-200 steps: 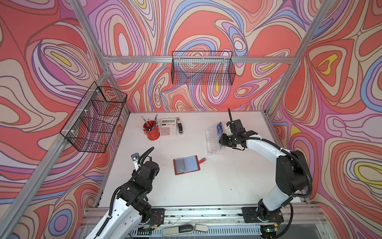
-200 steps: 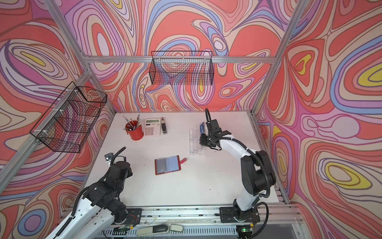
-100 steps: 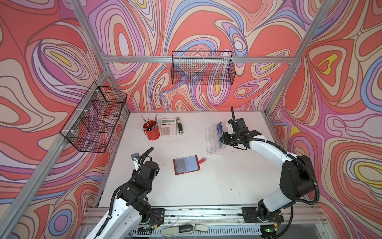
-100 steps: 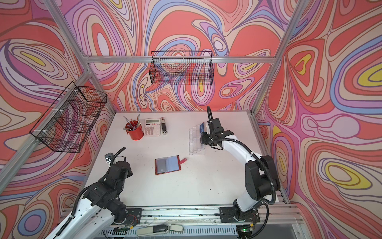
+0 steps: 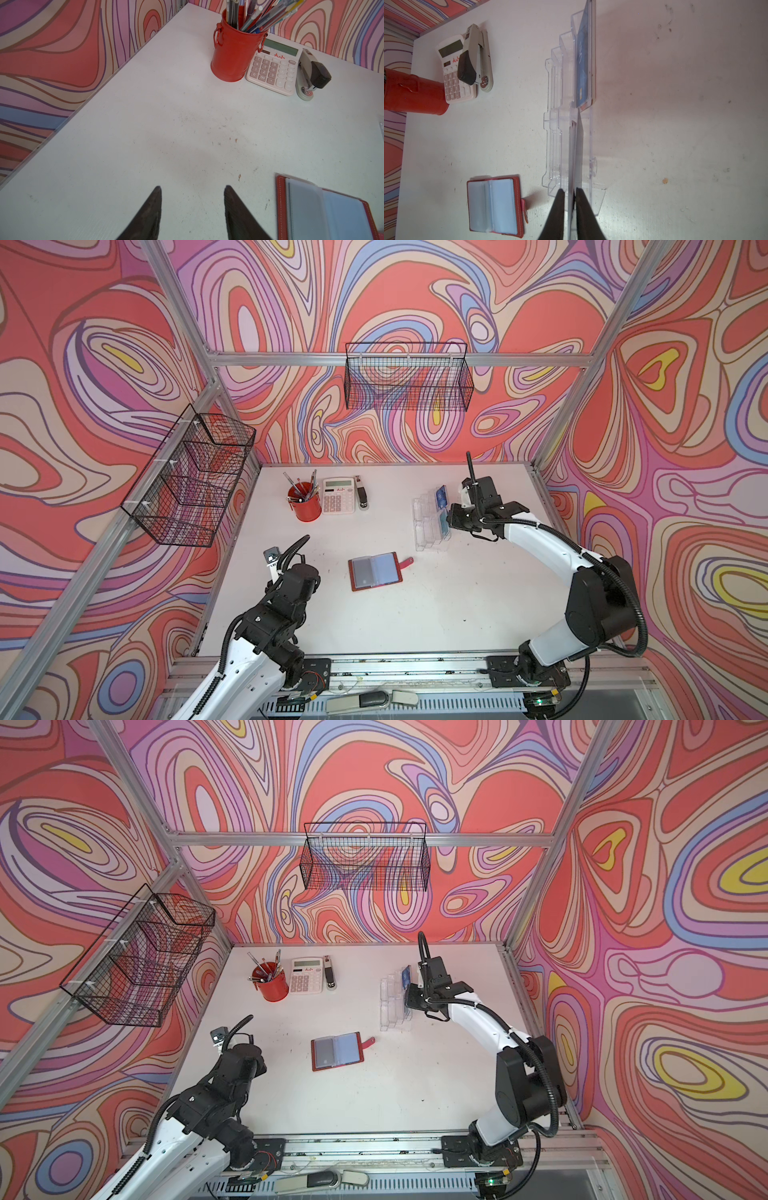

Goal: Insert credit cards into a card holder
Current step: Pick up the credit card from the storage box.

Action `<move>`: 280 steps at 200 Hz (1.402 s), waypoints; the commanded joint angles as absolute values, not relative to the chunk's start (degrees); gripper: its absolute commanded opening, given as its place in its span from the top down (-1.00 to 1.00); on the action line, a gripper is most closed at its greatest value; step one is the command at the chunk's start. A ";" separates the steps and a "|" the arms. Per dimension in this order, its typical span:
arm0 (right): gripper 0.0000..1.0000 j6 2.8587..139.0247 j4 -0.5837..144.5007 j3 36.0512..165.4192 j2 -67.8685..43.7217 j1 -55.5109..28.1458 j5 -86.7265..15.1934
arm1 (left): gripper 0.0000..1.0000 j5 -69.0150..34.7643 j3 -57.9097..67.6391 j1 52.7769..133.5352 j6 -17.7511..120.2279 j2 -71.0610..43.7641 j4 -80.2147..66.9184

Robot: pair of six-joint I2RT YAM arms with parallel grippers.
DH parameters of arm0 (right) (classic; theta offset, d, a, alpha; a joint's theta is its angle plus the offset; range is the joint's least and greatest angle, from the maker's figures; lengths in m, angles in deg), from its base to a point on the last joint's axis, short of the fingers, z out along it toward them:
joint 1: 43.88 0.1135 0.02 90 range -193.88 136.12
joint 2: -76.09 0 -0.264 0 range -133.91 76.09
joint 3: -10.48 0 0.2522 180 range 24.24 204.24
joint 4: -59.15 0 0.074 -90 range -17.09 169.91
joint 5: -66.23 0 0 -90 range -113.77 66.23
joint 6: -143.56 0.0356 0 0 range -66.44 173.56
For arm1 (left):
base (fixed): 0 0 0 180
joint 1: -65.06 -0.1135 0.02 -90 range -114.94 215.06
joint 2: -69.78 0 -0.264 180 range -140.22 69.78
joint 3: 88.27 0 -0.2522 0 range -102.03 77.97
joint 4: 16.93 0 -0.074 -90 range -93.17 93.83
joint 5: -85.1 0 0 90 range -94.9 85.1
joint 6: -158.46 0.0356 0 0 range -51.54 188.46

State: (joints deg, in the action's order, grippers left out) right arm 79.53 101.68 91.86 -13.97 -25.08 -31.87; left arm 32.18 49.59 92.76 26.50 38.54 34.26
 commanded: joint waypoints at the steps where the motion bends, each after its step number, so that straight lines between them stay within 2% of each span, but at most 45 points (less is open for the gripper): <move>1: 0.83 78.74 103.09 92.93 -11.92 -25.26 -29.60 | -0.01 32.40 49.84 92.46 26.89 38.67 34.00; 25: 1.00 78.61 103.73 93.01 -11.45 -25.26 -28.27 | -0.01 32.33 49.85 92.42 27.05 38.59 33.86; 49: 1.00 78.59 104.53 92.70 -10.14 -25.27 -25.86 | 0.00 29.61 48.92 92.40 25.25 38.99 36.16; 84: 1.00 79.89 106.00 91.59 -4.19 -25.26 -20.94 | 0.09 6.28 45.30 92.40 21.13 43.63 31.00; 105: 1.00 83.67 105.58 89.04 3.23 -25.28 -16.18 | -0.07 -4.71 47.75 92.43 19.11 47.38 23.69; 135: 1.00 91.59 96.70 79.92 14.53 -24.63 -22.03 | -0.03 -15.44 52.04 92.45 15.55 50.01 15.28; 154: 1.00 97.73 85.98 71.79 20.55 -20.18 -24.38 | -0.03 -21.67 55.42 92.42 13.09 50.14 5.23; 181: 1.00 104.84 71.71 62.52 24.70 -7.53 -17.47 | -0.03 -28.37 62.23 92.44 8.44 47.69 -13.10; 201: 1.00 109.63 59.44 56.53 22.28 1.53 -12.63 | 0.01 -29.59 64.08 92.44 7.85 44.19 -19.04; 227: 1.00 113.47 47.33 53.15 13.37 10.38 -7.44 | 0.05 -26.57 63.17 92.42 9.82 41.36 -14.35; 280: 1.00 117.45 25.21 50.80 -8.94 13.82 -9.31 | -0.01 -11.31 60.95 91.31 11.21 36.84 3.18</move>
